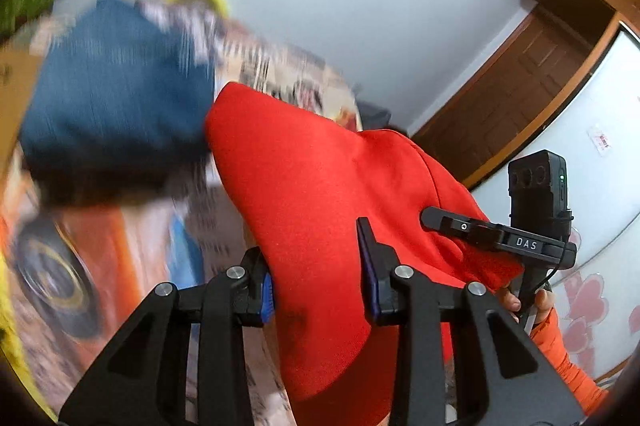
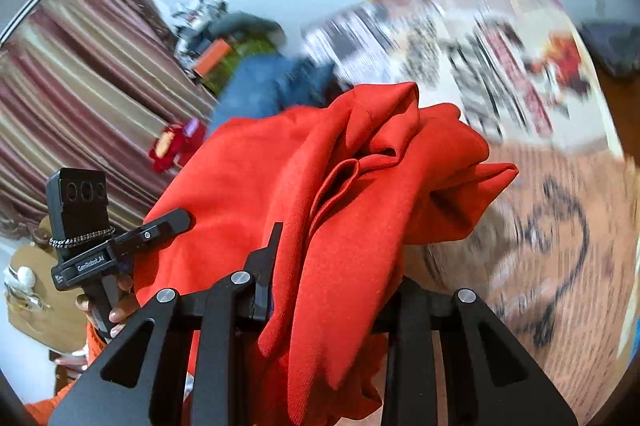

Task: Fold large clothes
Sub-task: 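Grasp the folded red jacket with both grippers and lift it, then place the red jacket onto the dark clothes stack and open both grippers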

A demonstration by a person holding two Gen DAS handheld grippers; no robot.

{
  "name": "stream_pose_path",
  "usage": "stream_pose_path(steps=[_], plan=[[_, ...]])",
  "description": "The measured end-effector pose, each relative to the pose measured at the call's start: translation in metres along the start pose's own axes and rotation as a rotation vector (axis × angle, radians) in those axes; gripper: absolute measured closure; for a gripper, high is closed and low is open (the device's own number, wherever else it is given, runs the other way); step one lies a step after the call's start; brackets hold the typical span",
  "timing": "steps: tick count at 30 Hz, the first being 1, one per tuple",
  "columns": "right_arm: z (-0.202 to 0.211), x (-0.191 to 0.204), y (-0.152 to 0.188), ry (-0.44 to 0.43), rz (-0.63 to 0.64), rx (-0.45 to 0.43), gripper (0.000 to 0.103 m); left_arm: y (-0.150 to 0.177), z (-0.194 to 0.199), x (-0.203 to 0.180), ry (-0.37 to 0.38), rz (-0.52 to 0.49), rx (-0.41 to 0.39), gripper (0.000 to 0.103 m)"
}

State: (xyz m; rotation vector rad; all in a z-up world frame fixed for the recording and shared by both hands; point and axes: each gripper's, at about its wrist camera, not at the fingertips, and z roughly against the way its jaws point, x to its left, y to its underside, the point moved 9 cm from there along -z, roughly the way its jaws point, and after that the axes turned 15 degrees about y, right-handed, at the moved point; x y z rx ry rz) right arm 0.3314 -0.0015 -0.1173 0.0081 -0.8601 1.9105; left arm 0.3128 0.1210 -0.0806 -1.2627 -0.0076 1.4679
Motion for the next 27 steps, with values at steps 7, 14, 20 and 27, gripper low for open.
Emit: stream_pose_path(steps=[7,14,20,27], plan=[[0.004,0.070,-0.082,-0.057,0.094,-0.137,0.078,-0.091,0.074,0.007,-0.058,-0.130,-0.203,0.069],[-0.041,0.133,-0.140,-0.073,0.204,-0.210,0.078,-0.163,0.115,0.069,-0.122,-0.150,-0.296,0.069],[-0.118,0.151,-0.165,-0.045,0.243,-0.211,0.078,-0.185,0.100,0.155,-0.197,-0.119,-0.283,0.069],[-0.215,0.108,-0.142,0.069,0.203,-0.038,0.076,-0.142,0.046,0.274,-0.277,0.056,-0.141,0.055]])
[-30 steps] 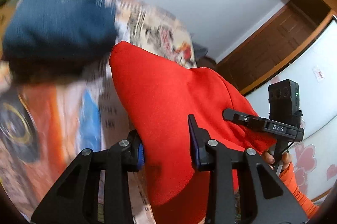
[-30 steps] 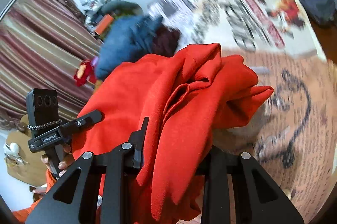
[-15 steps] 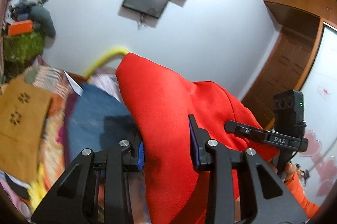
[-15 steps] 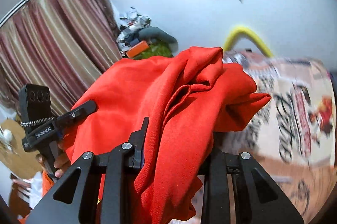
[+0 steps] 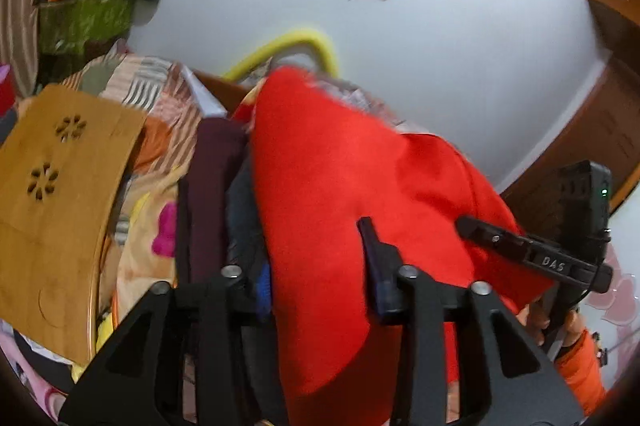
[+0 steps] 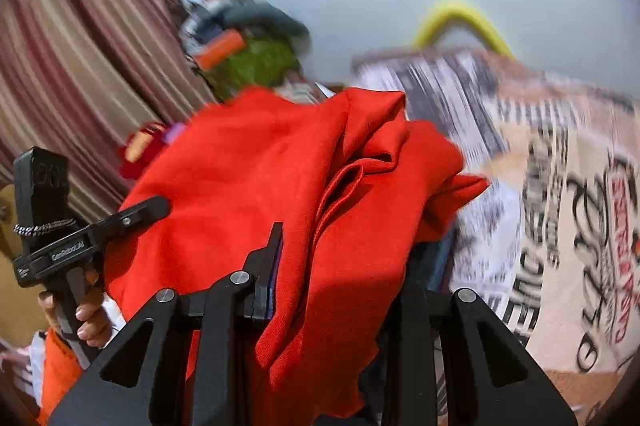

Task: Fold large clothes
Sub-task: 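Place the red jacket onto the dark clothes stack and open both grippers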

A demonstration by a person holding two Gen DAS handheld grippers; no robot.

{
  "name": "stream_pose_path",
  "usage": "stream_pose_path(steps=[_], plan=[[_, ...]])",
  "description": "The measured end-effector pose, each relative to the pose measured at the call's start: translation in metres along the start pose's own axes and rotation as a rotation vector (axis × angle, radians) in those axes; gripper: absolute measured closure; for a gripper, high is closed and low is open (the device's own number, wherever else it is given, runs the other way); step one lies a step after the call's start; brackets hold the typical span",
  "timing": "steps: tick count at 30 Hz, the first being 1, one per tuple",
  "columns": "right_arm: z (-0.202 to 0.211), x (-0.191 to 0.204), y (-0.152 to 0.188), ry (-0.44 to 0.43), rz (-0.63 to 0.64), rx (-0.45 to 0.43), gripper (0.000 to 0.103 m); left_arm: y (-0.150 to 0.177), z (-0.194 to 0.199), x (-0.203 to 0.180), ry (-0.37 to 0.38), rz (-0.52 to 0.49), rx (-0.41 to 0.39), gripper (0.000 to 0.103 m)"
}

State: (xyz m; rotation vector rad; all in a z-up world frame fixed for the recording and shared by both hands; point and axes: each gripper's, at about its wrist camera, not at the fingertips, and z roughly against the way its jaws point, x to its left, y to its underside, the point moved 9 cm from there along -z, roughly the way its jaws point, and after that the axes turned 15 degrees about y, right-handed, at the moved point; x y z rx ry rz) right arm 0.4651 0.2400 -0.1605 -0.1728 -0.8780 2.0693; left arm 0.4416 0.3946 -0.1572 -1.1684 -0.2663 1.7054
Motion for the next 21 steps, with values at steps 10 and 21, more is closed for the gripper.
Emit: stream_pose_path(steps=[10,21], plan=[[0.035,-0.008,0.020,0.179,0.056,-0.034,0.047,0.018,0.017,-0.006,-0.160,-0.107,0.050,0.033],[0.094,-0.039,0.046,0.236,-0.052,-0.026,0.045,0.066,0.067,-0.033,-0.274,-0.175,0.104,0.027]])
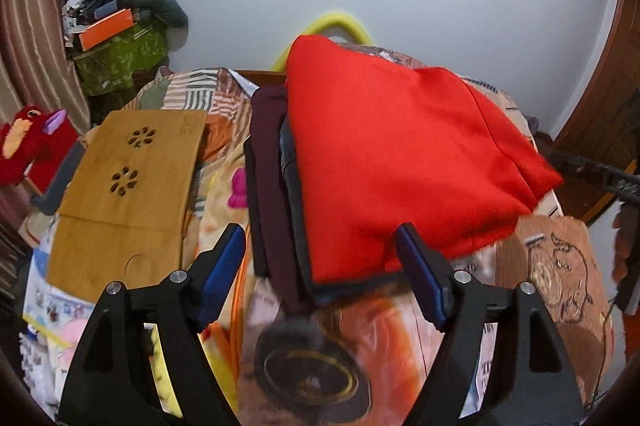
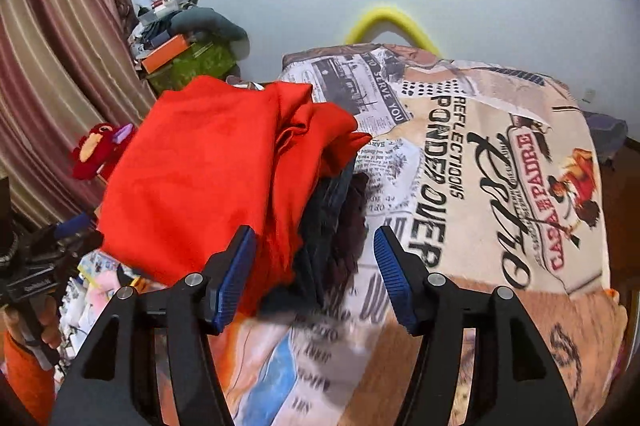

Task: Fold large clothes

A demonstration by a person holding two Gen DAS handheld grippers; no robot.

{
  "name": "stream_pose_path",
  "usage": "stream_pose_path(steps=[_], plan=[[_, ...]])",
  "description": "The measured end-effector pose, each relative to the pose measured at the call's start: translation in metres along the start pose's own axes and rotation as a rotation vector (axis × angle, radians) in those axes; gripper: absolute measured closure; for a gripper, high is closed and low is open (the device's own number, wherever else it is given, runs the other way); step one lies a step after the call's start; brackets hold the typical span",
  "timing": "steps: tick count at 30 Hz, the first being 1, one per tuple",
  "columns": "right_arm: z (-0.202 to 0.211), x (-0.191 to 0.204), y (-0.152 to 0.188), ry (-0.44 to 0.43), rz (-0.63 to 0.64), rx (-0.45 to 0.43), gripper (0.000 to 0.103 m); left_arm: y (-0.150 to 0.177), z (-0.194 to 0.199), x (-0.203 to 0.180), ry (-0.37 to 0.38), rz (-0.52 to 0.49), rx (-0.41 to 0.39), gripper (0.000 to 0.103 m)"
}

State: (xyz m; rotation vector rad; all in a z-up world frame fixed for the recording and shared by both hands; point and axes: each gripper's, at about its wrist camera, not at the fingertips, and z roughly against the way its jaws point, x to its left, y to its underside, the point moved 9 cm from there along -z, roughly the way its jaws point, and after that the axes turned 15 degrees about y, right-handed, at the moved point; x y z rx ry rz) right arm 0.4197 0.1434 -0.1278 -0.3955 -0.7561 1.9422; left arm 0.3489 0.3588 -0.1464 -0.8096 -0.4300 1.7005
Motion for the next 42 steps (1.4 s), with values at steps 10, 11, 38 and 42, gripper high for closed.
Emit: stream_pose_path(steps=[10,11,38,42], plan=[[0.133,0.017,0.000,-0.069,0.026,-0.258,0.045,-0.001,0.124,-0.076,-0.010,-0.096,-0.219,0.027],[0.144,0.018,0.001,-0.076,0.025,-0.278,0.045,-0.001,0.136,-0.085,-0.011,-0.107,-0.242,0.027],[0.314,0.057,0.077,-0.036,0.005,-0.796,0.000,0.092,0.304,-0.224,-0.115,-0.288,-0.755,0.001],[0.313,0.052,0.075,-0.001,0.004,-0.785,0.000,0.094,0.298,-0.218,-0.109,-0.261,-0.740,0.001]])
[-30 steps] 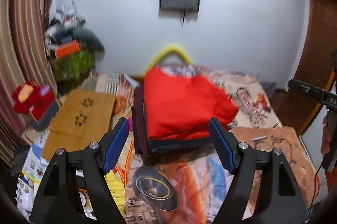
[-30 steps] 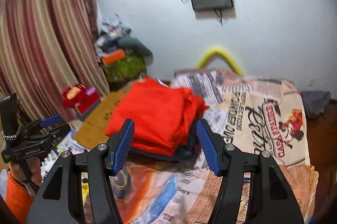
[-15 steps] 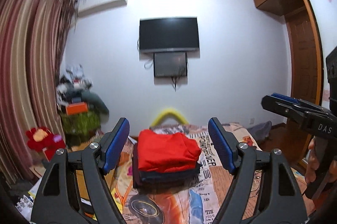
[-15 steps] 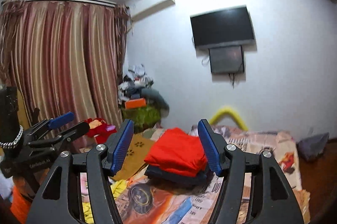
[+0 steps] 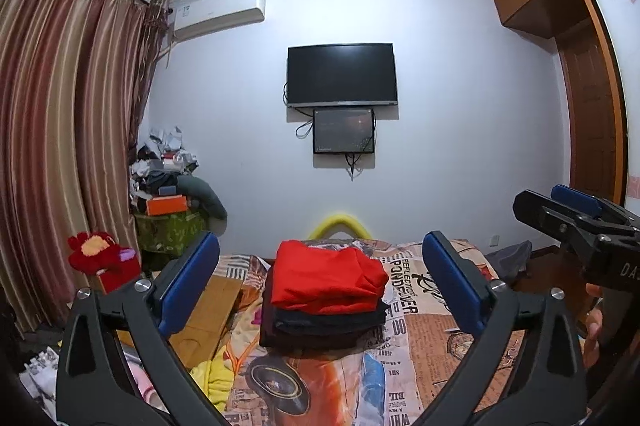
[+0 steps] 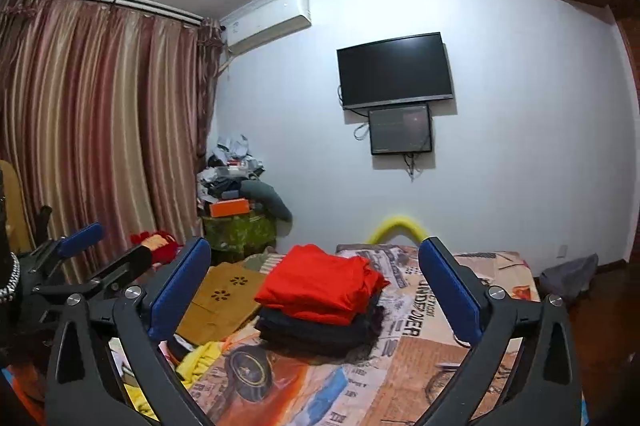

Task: Fold large clothes

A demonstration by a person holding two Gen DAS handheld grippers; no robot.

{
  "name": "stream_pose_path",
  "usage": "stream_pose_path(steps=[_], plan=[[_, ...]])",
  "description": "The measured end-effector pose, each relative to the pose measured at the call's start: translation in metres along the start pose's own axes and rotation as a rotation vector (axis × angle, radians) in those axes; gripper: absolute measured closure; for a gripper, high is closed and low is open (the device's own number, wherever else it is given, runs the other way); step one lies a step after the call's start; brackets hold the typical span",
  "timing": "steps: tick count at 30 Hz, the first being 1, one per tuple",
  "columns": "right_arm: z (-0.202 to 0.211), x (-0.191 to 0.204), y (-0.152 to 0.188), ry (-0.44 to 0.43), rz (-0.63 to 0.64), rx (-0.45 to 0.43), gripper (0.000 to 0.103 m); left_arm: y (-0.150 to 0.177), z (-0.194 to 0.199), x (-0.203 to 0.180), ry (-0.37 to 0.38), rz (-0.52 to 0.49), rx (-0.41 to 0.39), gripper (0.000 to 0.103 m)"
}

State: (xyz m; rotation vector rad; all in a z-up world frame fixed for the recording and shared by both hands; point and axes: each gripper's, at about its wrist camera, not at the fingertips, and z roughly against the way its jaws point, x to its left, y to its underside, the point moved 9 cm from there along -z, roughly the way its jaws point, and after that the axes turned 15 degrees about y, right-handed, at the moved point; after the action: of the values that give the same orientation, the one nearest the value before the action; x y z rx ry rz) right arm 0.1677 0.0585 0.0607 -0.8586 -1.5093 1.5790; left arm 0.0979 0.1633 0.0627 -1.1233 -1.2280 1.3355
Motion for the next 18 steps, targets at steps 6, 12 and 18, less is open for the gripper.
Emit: stream_pose_path(steps=[6,12,18], plan=[[0.002,-0.004,0.011,0.012,0.013,0.025,0.000,0.004,-0.002,-0.003,-0.001,0.001,0.005,0.001],[0.003,-0.003,0.017,0.013,0.013,0.040,0.000,0.006,-0.005,-0.003,0.001,0.007,0.011,0.001],[0.005,-0.005,0.017,0.013,0.006,0.051,0.000,0.004,-0.005,0.000,0.003,0.021,0.005,0.000]])
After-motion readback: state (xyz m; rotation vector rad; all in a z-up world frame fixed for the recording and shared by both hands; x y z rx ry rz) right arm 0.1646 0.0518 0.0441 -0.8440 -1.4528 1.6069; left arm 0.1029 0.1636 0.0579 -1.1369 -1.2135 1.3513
